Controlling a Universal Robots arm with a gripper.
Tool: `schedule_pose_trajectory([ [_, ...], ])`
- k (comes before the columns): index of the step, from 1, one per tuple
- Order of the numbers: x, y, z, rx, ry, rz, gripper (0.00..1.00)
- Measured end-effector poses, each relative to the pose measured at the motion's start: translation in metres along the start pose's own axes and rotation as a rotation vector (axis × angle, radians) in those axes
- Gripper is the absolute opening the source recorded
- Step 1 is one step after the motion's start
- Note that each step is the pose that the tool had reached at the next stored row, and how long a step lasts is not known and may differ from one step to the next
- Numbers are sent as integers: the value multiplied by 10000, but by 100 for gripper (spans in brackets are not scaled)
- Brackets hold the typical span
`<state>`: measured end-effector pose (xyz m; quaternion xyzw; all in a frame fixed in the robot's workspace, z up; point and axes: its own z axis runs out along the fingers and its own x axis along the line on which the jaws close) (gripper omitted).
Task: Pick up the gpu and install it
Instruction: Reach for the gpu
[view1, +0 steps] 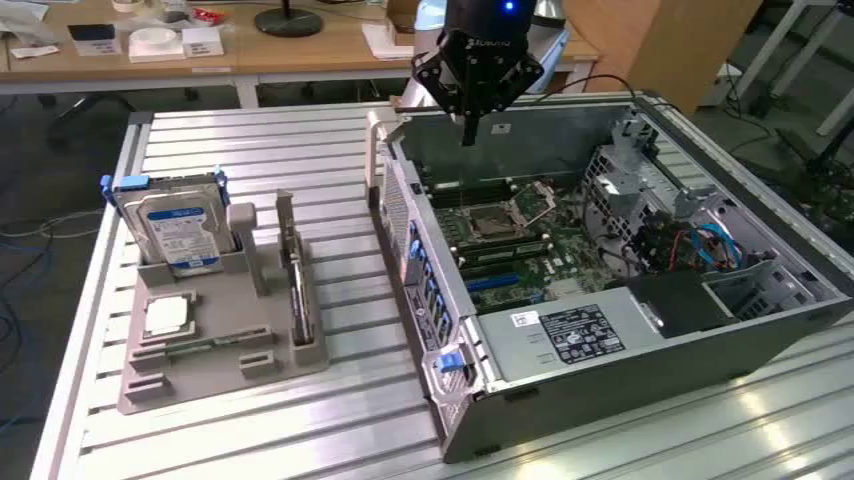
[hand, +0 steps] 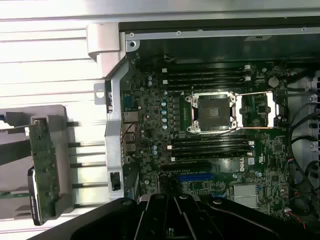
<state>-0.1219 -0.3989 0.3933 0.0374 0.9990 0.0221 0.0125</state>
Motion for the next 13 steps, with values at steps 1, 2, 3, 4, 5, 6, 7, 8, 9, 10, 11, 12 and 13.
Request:
schedule_pose_trajectory([
  [1,0,0,0,0,0,0,11],
  [2,1,0,0,-1,0,-1,11],
  [3,3,0,1,-1,-1,0,11],
  [4,9,0,1,-2,-2,2,11],
  [5,15,-1,1,-2,-1,2,11],
  [6,21,-2,0,-1,0,0,11],
  [7,29,-2,-1,0,0,1,11],
  [8,41,-3,-1,0,0,0,11],
  [9,56,-4,-1,-1,0,0,11],
  [10,72,-5,-1,0,0,1,11],
  [11,91,-7,-1,-1,-1,1,11],
  [12,110,-8,-1,0,0,1,11],
  [13,128,-10,-1,0,0,0,11],
])
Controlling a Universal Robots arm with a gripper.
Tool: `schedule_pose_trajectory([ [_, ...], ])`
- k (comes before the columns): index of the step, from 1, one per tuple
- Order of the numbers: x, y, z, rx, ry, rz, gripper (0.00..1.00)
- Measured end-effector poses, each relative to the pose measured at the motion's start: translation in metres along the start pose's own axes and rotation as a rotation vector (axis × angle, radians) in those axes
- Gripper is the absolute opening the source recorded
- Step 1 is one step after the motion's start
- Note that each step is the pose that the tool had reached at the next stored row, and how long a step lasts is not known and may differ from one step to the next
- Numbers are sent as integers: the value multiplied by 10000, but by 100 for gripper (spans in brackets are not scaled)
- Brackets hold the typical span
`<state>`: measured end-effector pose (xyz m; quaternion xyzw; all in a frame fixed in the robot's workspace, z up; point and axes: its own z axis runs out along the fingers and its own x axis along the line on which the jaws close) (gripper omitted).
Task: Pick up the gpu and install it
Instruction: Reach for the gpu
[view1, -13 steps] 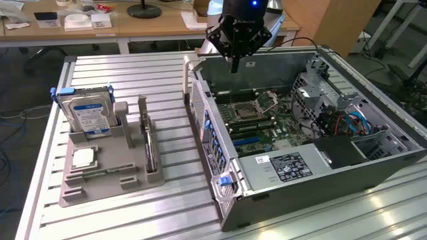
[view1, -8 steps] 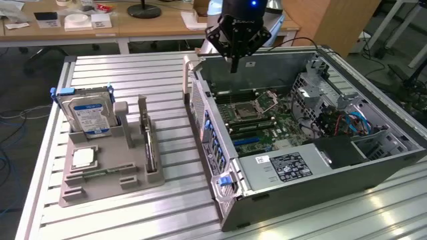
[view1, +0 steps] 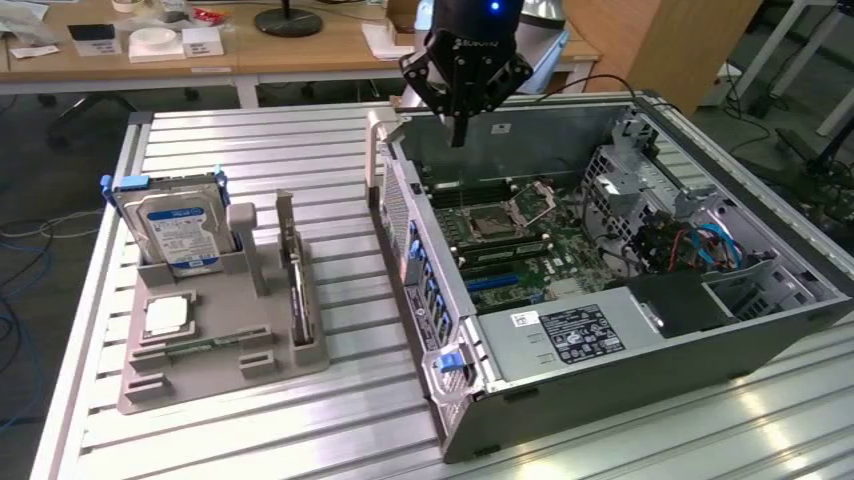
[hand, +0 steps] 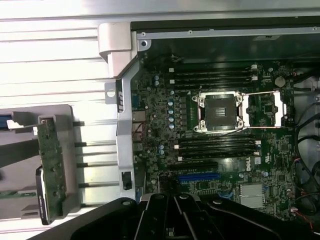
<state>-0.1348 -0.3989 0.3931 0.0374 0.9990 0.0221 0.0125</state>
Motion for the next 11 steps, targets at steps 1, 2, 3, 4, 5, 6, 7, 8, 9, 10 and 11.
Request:
schedule_pose_trajectory([
  [1,20,-1,0,0,0,0,11],
  [2,41,-3,0,-1,0,-1,11],
  [3,62,-5,0,-1,0,0,11],
  [4,85,-6,0,0,1,1,11],
  [5,110,-8,0,-1,1,2,11],
  [6,133,-10,1,-1,1,1,11],
  [7,153,-11,1,0,3,1,11],
  [8,171,-13,1,0,5,1,11],
  [9,188,-14,1,1,8,0,11],
  [10,207,-16,1,1,11,1,11],
  [11,224,-17,2,1,14,1,11],
])
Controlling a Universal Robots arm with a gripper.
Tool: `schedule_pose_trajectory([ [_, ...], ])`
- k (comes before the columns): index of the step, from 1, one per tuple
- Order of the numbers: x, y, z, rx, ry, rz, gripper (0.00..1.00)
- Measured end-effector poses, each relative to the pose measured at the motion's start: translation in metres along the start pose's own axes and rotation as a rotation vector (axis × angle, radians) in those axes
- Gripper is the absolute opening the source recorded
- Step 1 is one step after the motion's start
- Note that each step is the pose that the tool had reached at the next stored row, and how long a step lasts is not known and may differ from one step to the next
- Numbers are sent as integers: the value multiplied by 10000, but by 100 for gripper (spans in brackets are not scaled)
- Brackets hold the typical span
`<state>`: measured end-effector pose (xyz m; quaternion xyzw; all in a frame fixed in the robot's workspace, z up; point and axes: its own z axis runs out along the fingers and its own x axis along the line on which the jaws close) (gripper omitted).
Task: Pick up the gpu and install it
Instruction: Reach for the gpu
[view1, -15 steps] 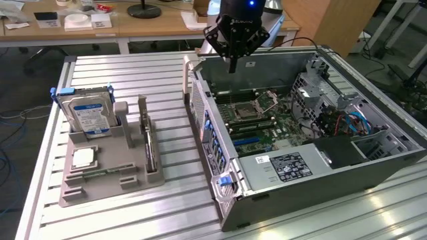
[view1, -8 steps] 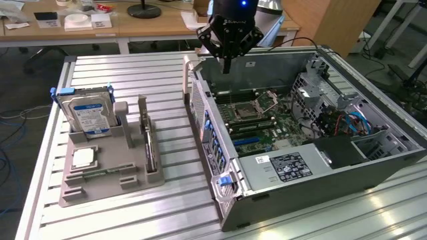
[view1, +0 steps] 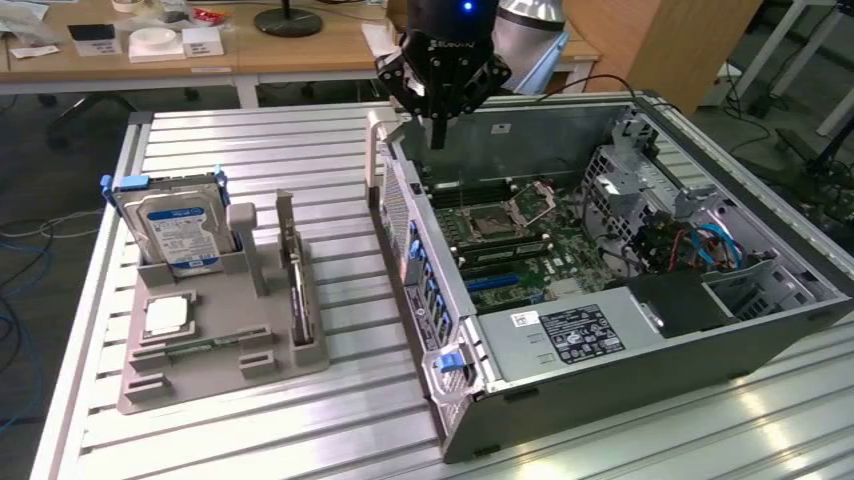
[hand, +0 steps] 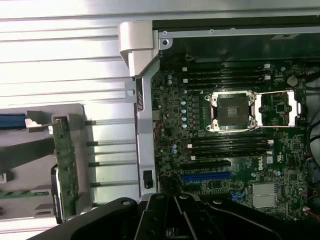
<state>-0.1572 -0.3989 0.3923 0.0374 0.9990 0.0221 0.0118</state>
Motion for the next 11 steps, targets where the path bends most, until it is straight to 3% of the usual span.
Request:
schedule_pose_trajectory([
  [11,204,-15,5,2,28,2,11],
])
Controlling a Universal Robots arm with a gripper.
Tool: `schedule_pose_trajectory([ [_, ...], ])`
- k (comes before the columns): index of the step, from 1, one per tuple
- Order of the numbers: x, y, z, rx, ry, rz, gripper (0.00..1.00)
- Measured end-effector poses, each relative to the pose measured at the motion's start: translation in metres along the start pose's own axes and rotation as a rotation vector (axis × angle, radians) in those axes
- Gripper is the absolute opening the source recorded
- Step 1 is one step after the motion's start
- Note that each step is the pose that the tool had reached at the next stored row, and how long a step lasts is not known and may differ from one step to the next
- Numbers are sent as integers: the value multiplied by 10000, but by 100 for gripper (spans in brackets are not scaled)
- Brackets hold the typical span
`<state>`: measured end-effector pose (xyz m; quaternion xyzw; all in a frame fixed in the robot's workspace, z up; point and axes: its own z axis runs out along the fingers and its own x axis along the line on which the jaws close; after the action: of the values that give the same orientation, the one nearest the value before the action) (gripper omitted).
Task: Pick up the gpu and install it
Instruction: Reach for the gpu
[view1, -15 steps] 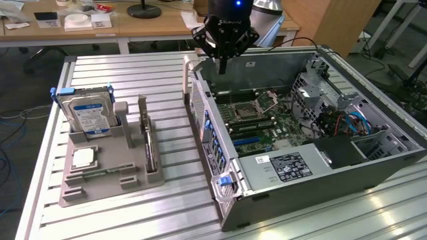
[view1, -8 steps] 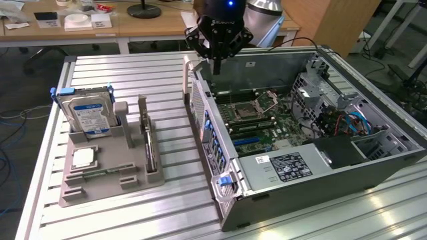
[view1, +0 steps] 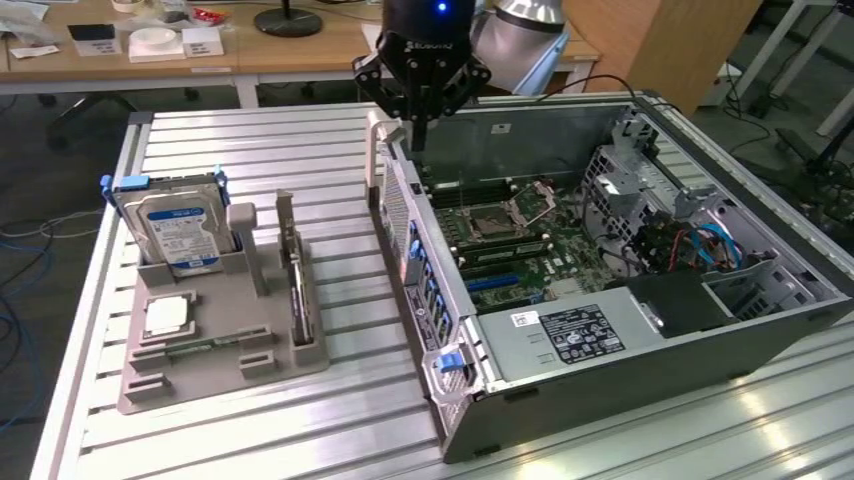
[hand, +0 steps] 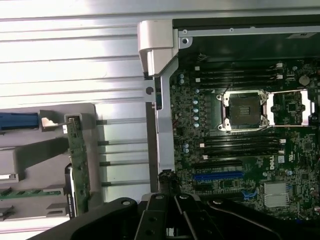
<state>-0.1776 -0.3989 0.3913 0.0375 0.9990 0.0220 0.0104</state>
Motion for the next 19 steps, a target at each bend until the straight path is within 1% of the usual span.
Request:
schedule_pose_trajectory([
  [19,381,-29,8,4,68,3,11],
])
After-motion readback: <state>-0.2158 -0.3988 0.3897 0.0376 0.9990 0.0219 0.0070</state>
